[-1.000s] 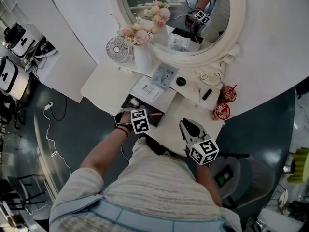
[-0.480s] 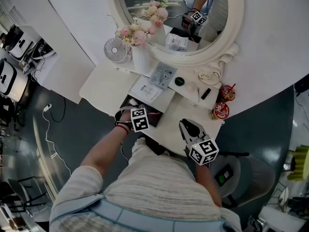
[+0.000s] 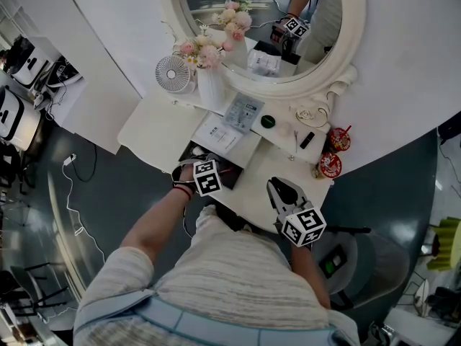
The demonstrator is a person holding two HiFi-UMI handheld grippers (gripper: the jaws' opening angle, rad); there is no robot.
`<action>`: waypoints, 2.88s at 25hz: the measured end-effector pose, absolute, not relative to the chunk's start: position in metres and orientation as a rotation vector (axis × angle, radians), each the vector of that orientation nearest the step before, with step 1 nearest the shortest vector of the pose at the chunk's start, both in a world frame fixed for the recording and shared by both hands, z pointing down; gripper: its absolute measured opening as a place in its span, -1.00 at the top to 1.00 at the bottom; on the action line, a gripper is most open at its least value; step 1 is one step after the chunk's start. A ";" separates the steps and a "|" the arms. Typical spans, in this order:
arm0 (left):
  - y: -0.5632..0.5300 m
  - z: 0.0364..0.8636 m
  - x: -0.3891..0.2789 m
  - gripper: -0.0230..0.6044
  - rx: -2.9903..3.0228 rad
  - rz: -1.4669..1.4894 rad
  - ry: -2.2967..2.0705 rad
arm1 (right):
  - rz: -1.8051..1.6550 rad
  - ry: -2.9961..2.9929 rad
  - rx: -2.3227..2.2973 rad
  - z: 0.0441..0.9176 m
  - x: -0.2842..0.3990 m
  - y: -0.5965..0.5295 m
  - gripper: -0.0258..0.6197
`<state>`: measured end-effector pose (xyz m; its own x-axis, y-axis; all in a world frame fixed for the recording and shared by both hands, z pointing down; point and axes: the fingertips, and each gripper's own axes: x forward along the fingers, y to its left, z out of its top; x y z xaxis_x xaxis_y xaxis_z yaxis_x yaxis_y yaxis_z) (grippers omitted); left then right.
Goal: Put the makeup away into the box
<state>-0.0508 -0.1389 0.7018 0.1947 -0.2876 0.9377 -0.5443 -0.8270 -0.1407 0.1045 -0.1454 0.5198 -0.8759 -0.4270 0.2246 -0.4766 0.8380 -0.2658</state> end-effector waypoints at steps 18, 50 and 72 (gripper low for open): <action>-0.163 0.628 -0.035 0.51 2.340 1.053 -1.196 | 0.451 -2.899 0.671 0.510 0.097 -0.145 0.89; -0.121 0.435 0.047 0.85 2.741 -0.146 -1.193 | 0.294 -3.099 0.485 0.428 0.084 -0.129 0.89; -0.106 0.438 0.048 0.85 2.725 -0.159 -1.159 | 0.199 -3.104 0.488 0.417 0.084 -0.120 0.90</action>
